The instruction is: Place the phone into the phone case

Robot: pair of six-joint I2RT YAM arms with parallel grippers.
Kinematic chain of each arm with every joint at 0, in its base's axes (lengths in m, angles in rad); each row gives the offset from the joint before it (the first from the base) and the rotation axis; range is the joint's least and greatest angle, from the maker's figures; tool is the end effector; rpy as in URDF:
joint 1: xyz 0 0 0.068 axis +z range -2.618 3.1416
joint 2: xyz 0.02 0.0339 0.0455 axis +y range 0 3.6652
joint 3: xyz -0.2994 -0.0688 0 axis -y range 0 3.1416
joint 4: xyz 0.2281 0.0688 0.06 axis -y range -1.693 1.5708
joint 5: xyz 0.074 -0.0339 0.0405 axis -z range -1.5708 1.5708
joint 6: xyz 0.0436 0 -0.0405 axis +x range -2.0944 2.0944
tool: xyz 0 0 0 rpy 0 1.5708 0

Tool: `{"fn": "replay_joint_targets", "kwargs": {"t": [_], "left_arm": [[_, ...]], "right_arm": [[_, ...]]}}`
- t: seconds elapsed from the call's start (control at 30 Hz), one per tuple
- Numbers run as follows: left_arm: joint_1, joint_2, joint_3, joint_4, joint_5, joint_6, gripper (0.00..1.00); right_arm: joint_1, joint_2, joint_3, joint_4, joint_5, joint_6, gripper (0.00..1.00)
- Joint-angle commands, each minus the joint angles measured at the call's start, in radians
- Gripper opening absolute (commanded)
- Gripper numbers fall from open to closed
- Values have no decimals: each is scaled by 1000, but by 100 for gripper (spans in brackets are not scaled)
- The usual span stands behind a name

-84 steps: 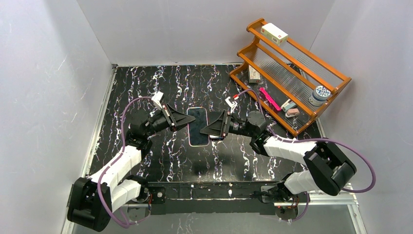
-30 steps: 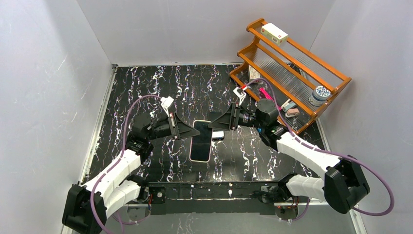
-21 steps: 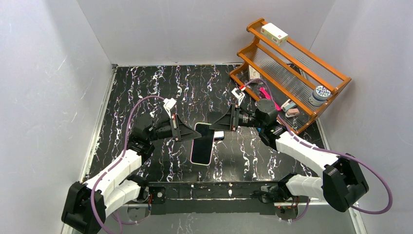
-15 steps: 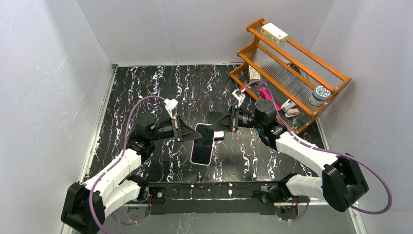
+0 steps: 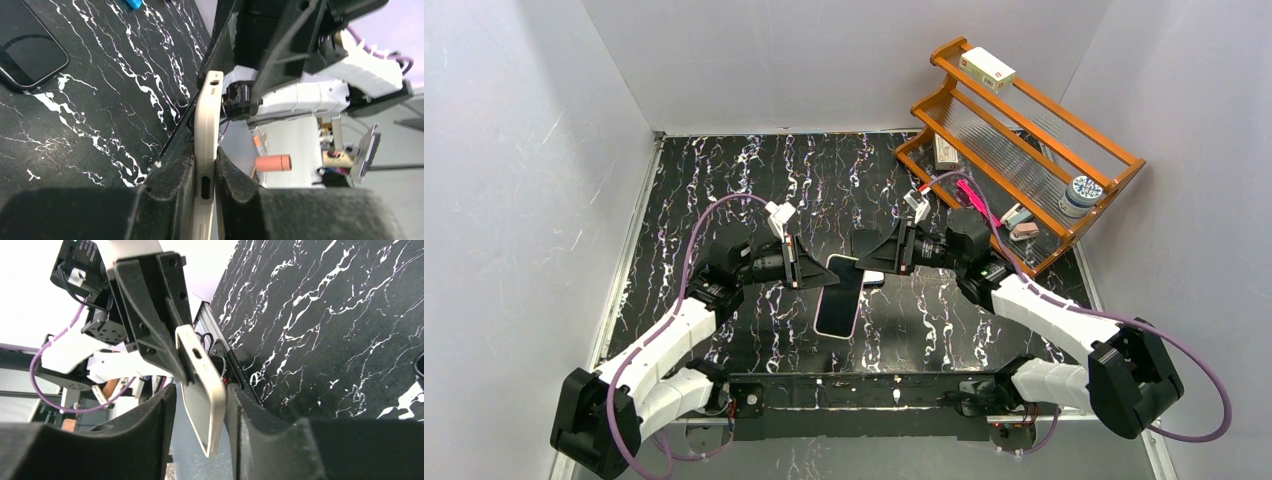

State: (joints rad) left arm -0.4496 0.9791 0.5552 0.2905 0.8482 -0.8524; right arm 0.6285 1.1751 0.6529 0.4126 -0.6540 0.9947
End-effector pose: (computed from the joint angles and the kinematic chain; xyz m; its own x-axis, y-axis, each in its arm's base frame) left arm 0.1547 -0.1109 0.3092 -0.7993 -0.1671 -0.5772 0.5397 0.2229 -0.8118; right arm 0.1787 0.1627 0.3161 -0.8497 0.2052 -0.4857 -0.4465 0.2100 0.8698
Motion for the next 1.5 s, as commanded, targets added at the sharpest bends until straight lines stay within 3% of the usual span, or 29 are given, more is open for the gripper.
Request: {"fn": "replay_joint_targets", "kwargs": {"t": [0.0, 0.07, 0.13, 0.3, 0.37, 0.47, 0.67, 0.87, 1.03, 1.1, 1.17, 1.37, 1.47], "left_arm": [[14, -32, 2, 75, -94, -100, 0], [14, -35, -8, 156, -103, -171, 0], [14, -29, -9, 198, -108, -208, 0], [14, -21, -5, 226, -132, -222, 0], [14, -16, -6, 226, -143, -219, 0], [14, -6, -9, 210, -164, -205, 0], [14, 2, -18, 168, -204, -161, 0], [14, 7, 34, -24, -257, -24, 0], [14, 53, 50, -64, -260, -23, 0], [15, 78, 64, -68, -252, -12, 0], [17, 93, 79, -87, -257, 18, 0], [60, 194, 153, -179, -255, 133, 0], [135, 248, 173, -189, -221, 172, 0]], "right_arm": [[2, -60, -47, 185, -43, 66, 58], [3, -45, -85, 264, -82, 96, 69], [5, -28, -96, 272, -93, 102, 74], [24, -9, -135, 325, -68, 129, 70], [29, 3, -144, 335, -62, 136, 65], [30, 20, -160, 370, -50, 161, 48], [30, 58, -194, 469, -20, 222, 3], [30, 64, -201, 456, 7, 228, 1], [30, 1, -187, 330, 42, 157, 33], [29, -38, -167, 229, 63, 108, 54], [28, -80, -146, 119, 90, 53, 69], [30, -193, -116, -85, 171, -50, 96], [29, -240, -103, -169, 208, -77, 99]]}}
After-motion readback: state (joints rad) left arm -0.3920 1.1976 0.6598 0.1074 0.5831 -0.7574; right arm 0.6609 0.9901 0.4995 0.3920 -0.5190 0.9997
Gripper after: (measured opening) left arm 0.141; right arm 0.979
